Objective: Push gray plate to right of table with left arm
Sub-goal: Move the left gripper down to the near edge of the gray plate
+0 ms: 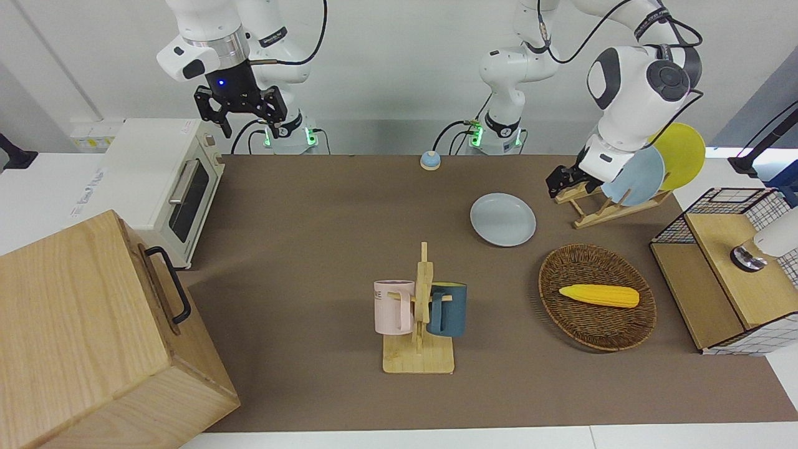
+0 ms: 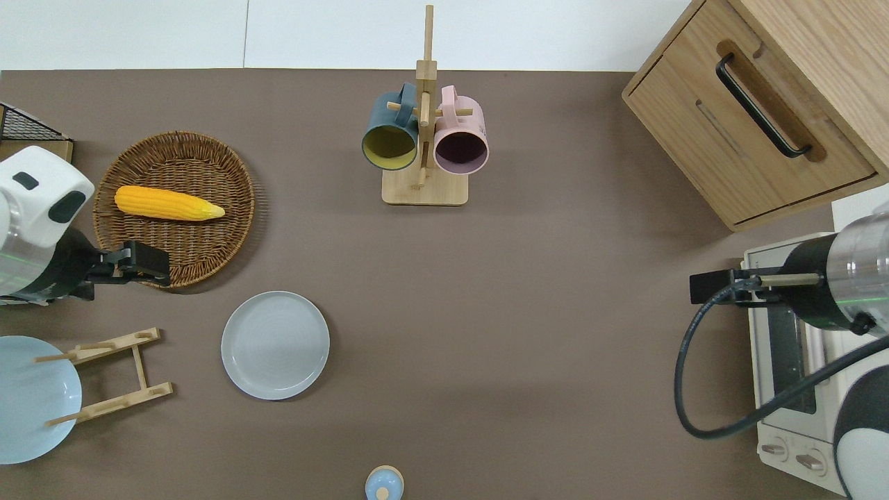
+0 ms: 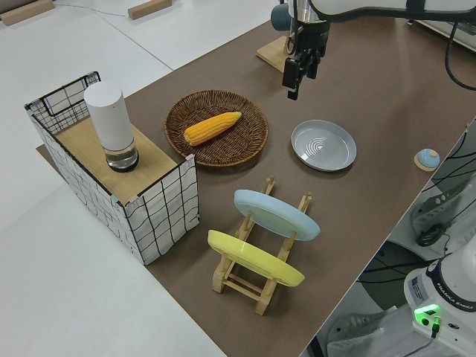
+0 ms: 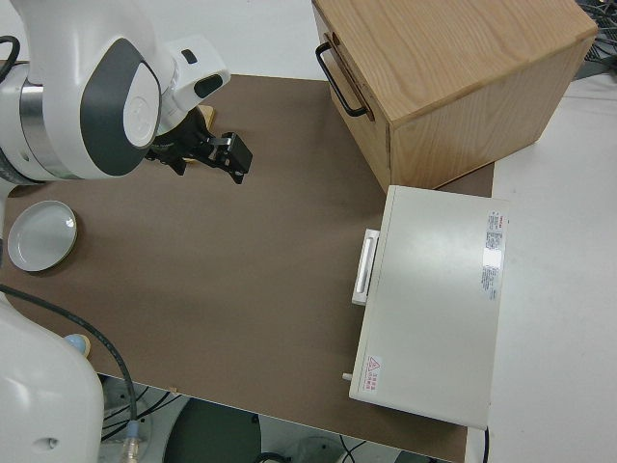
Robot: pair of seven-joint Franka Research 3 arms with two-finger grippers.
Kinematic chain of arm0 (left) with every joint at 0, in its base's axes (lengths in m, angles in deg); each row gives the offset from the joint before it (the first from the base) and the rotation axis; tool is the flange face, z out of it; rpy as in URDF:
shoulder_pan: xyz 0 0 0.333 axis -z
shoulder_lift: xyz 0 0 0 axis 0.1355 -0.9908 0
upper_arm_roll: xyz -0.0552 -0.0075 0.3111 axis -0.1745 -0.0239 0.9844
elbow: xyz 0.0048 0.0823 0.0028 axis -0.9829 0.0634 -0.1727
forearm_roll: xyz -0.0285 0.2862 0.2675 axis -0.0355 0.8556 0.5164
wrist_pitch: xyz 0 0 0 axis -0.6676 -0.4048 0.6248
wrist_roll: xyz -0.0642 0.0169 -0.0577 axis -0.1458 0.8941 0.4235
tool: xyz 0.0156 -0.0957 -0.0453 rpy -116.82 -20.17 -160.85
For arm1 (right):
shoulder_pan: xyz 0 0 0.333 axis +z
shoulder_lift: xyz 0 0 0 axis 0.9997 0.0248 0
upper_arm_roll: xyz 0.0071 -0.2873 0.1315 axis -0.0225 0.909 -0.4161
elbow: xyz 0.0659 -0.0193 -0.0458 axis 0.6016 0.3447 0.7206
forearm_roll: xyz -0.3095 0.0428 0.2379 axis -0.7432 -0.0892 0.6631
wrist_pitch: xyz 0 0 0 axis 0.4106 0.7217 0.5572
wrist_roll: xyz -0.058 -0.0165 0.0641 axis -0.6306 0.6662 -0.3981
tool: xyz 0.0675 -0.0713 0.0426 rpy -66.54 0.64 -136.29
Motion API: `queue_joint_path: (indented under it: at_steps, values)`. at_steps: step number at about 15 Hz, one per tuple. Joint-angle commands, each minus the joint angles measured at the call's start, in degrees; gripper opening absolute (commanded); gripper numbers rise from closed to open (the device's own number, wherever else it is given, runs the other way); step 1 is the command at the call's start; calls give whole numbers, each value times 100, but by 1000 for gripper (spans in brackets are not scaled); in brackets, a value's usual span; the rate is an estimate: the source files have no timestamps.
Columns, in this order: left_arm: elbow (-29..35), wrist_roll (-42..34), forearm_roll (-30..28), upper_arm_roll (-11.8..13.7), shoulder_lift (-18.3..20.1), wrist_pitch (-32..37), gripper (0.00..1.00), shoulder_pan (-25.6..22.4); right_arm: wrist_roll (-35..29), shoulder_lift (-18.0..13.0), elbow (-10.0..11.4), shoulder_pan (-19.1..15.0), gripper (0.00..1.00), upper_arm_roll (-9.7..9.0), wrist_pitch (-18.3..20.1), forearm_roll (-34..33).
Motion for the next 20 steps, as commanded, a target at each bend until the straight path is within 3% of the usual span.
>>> queue_joint_path:
  at_steps: [1,9,13,20]
  values:
    - [519,-294,93,43,155,-287,989,-57,-58,-157,156,-138,996,-83,-2,123]
    - [1617,-558,23,175,155,-1376,987,-57,-58,-157,156,-138,996,-83,-2,123]
    - [2530,-680,-214,183,128,-2456,985,-66,-67,-157,156,-138,996,-83,-2,123]
    - [2796,-874,-293,175,102,-2599,935,-57,-58,-157,156,-138,996,-83,-2,123]
